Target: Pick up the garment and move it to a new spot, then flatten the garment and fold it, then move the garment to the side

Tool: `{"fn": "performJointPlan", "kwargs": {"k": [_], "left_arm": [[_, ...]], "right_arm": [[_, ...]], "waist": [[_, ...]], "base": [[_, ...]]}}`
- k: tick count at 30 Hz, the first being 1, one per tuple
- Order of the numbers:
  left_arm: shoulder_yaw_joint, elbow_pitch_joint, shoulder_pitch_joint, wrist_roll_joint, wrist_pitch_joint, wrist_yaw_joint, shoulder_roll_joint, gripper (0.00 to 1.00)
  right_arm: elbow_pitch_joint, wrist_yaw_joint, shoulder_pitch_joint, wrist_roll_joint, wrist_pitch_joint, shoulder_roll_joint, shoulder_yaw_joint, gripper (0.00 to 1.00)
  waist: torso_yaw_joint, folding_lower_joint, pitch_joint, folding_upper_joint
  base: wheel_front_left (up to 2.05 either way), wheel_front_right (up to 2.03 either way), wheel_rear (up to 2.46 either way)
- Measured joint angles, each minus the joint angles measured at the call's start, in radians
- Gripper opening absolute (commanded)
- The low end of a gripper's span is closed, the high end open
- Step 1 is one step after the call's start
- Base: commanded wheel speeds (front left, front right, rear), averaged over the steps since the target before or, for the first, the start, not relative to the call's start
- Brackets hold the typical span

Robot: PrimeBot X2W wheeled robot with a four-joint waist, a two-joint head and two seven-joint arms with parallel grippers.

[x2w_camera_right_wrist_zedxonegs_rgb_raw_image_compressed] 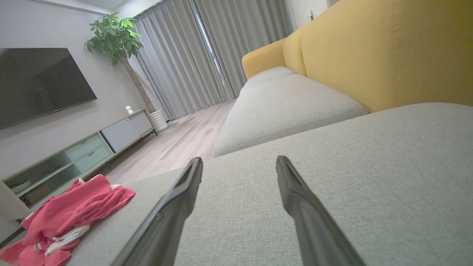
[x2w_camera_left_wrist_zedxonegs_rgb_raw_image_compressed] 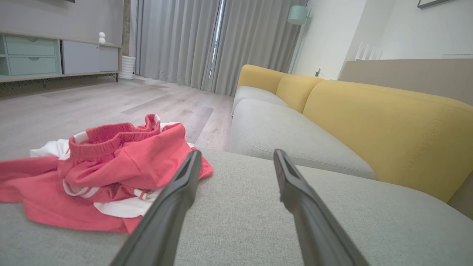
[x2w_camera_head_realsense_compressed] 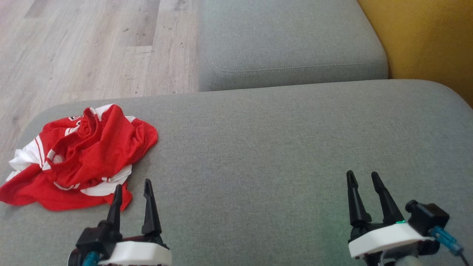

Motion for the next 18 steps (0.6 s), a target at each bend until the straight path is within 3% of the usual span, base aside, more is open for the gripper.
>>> {"fn": "performJointPlan", "kwargs": {"k": [18], "left_arm": [[-0.031, -0.015, 0.020, 0.223, -0.052, 0.016, -0.004, 1.00]], "right_arm": [[0.000, 0.000, 0.007, -0.218, -0.052, 0.000, 0.028, 1.00]], "waist": [[-0.002, 0.0000, -0.019, 0.0000]], "base": [[0.00, 0.00, 0.00]]}}
